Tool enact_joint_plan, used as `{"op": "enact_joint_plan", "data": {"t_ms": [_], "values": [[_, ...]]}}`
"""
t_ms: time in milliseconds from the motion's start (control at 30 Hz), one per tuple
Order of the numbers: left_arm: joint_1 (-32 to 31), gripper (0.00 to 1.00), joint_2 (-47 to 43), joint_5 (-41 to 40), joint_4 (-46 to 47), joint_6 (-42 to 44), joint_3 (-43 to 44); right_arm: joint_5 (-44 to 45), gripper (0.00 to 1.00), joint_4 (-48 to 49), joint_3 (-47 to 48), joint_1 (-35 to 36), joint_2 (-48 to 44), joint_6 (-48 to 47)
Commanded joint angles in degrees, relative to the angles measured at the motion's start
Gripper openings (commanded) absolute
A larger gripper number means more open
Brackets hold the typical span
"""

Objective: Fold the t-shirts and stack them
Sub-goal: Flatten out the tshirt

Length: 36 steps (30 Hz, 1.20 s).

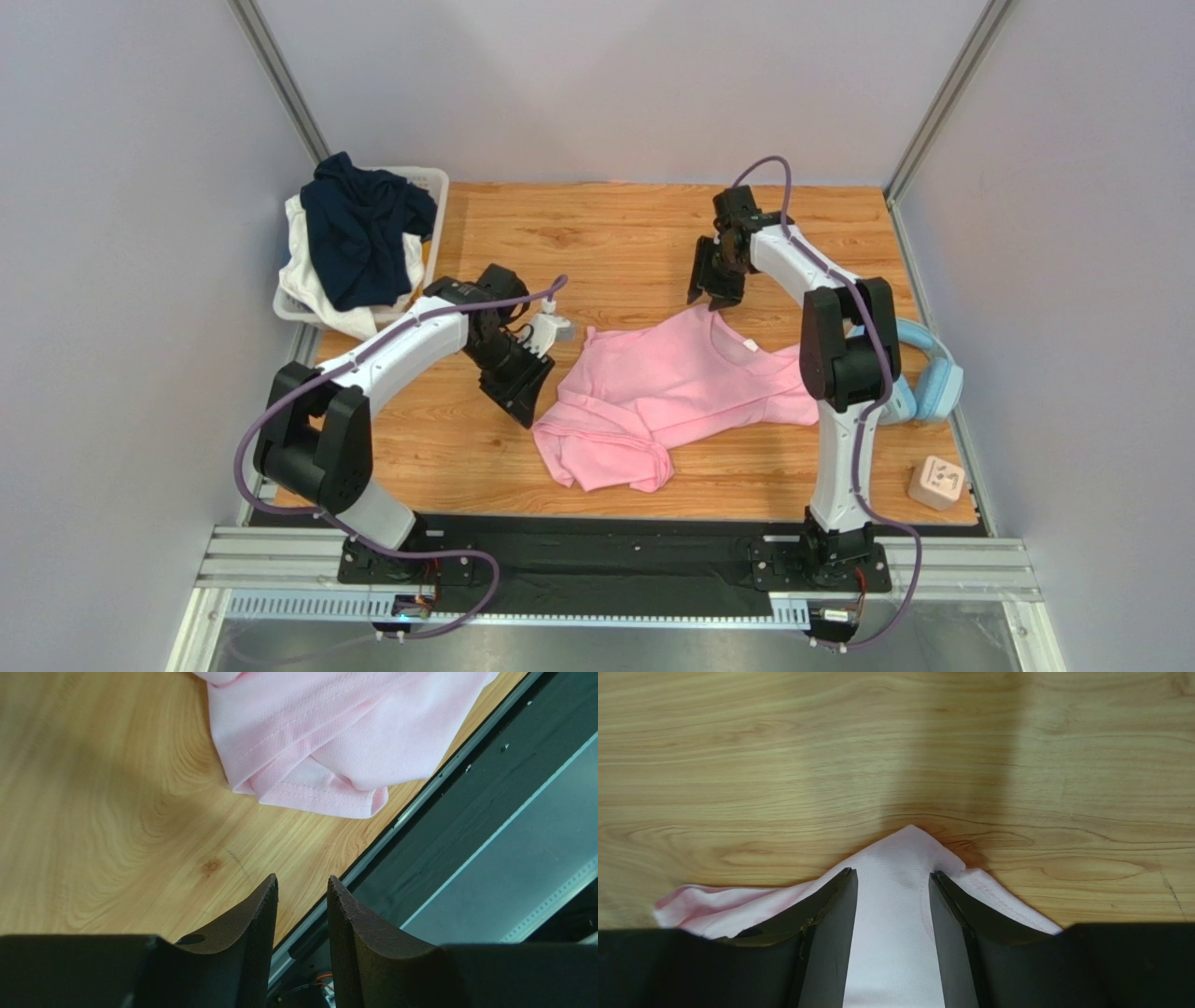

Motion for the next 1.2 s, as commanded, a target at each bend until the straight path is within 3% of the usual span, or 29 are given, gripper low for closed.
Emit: {"op": "enact_joint_plan", "data": {"t_ms": [0,467,800,1167], "values": [[-0.63,0.40,-0.24,2.40,2.00,-1.83,-1.99,1.95,0.48,-2.05,-1.05,-0.79,-0.53,-1.67],[-1.60,0.43,6.79,0.73,10.88,-4.46,-5.77,-0.68,0.49,-0.73,-0.79,-6.15,-0.27,-2.11],[-1.60,0.60,7.32,1.87,13.34,-7.72,-4.71,-9.98,0.48,3.13,-0.44,-6.69,3.07,-0.53],[-1.51,0.61,12.06,3.19,16.95,-9.56,-5.68,-13.43,0.44,5.07,-2.81,-6.77,3.16,0.00]]}}
